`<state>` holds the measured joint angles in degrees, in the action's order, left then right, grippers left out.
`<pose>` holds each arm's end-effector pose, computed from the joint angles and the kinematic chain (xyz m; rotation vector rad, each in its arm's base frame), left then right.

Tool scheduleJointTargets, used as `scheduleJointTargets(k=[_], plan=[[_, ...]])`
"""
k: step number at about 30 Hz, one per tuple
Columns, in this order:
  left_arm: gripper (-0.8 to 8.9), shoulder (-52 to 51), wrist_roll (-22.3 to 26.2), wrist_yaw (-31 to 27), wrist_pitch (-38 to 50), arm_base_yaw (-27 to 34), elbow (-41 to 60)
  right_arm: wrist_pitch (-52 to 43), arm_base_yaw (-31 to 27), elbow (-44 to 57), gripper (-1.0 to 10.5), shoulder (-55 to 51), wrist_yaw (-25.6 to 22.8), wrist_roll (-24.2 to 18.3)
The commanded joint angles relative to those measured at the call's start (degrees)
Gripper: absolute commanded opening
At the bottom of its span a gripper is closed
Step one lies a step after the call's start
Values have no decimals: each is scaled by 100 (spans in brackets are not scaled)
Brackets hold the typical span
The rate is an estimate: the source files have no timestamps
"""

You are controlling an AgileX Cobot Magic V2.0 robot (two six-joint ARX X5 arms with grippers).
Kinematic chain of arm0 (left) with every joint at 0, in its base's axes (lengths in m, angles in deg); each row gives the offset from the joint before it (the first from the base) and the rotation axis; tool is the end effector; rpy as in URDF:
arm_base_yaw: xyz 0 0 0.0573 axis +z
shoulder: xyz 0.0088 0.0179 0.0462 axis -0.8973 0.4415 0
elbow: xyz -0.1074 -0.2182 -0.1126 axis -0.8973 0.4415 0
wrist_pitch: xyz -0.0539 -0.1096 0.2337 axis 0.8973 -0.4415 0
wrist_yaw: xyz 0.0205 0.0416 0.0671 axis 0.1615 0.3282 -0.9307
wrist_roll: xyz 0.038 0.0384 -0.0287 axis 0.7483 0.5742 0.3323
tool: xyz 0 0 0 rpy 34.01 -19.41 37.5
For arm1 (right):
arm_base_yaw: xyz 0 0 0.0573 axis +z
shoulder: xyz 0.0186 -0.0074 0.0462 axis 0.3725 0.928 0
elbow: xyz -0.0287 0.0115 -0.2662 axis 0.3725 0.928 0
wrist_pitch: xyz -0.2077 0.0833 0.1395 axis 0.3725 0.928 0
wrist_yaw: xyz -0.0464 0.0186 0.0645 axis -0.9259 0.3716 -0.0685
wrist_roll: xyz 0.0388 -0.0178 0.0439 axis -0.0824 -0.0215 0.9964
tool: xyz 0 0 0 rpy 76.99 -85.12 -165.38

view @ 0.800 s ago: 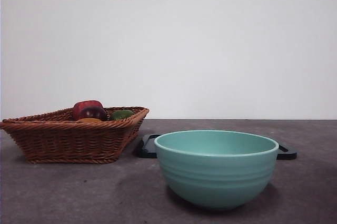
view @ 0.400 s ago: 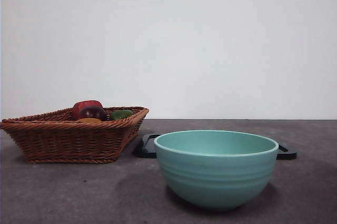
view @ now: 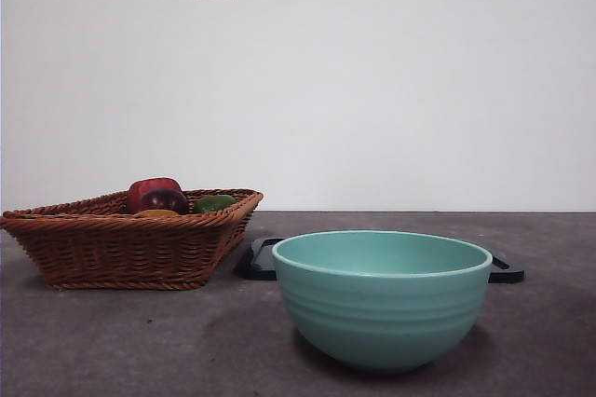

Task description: Pick up the wifruite, put it on the bowl, pick up the plate, put it on desk

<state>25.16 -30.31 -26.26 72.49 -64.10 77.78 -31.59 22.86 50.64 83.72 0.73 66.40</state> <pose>0.1144 0.0005 0.1547 -0.0955 0.1557 0.0296 0.1156 0.0004 0.1508 -0.0081 0.1542 -0.0202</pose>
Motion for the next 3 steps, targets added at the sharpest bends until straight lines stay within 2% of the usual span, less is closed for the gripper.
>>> scheduleJointTargets(k=[1, 3], plan=[[20, -13, 39, -15, -28, -15, 116, -46, -11, 26, 14, -15, -26, -26], [20, -13, 37, -17, -26, -15, 116, -46, -11, 26, 14, -15, -26, -26]])
